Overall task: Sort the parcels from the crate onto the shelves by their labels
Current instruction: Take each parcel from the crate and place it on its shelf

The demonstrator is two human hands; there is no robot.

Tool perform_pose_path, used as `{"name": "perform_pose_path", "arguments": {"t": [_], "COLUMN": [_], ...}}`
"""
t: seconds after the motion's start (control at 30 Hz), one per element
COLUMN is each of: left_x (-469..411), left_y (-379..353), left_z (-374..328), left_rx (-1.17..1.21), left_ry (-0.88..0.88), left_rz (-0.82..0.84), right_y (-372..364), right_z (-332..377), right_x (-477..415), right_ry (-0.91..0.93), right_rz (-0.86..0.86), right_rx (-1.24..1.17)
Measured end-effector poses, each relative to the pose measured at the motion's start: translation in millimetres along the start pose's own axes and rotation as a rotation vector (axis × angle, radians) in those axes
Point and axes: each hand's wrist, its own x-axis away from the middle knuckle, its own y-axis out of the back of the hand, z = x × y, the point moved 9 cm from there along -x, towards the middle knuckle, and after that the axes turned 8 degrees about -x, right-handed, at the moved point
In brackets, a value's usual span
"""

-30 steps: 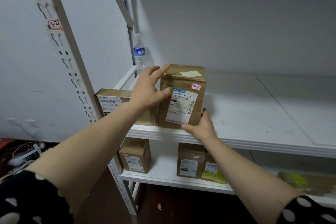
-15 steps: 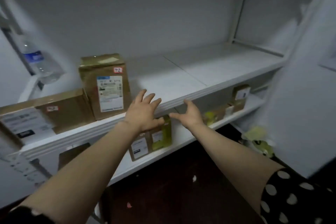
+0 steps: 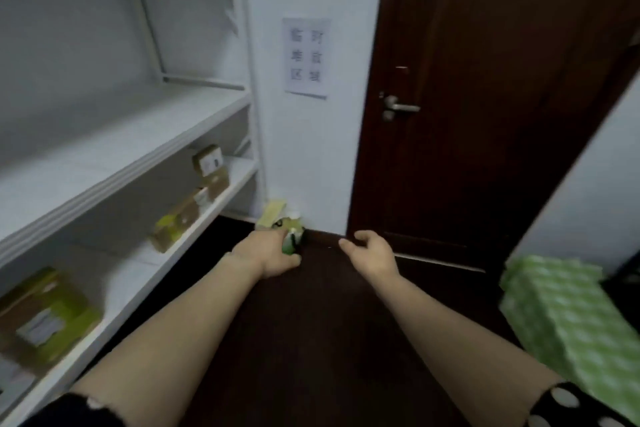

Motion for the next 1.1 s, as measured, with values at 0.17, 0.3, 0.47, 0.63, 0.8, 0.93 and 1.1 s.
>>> {"name": "perform_pose_path", "arguments": {"t": [0.17, 0.3, 0.47, 0.63, 0.8, 0.93, 1.1], "left_x": [-17.9, 3.0, 38.2, 35.8, 25.0, -16.2, -91.1], "left_y": [-31.1, -66.0, -88.8, -105.4, -122.5, -133.4, -133.9], "left_z": [-228.7, -409.3, -574.2, -678.2, -763.2, -814.9, -872.8], "left_rx": [-0.022, -0.062, -0.198, -0.314, -0.377, -0.384, -0.353], "left_ry": [-0.271, -0.46, -0.711, -0.833, -0.989, -1.064, -1.124], "left_rz": [0.067, 0.114, 0.124, 0.136, 0.126, 0.14, 0.173], "right_y": [194.3, 353.6, 485.8, 547.9, 601.9, 642.2, 680.2], "right_z": [-109.1, -203.4, -282.7, -333.0, -371.3, -386.2, -406.0], "right_x": [23.0, 66.9, 118.6, 146.7, 147.0, 113.2, 47.9], "right_ry": [-0.147, -0.276, -0.388, -0.456, -0.491, -0.489, -0.519], "right_rz": [-0.23, -0.441, -0.648, -0.723, -0.846, -0.943, -1.081], "right_rx": [-0.055, -0.142, -0.269, -0.353, -0.368, -0.346, -0.409]}}
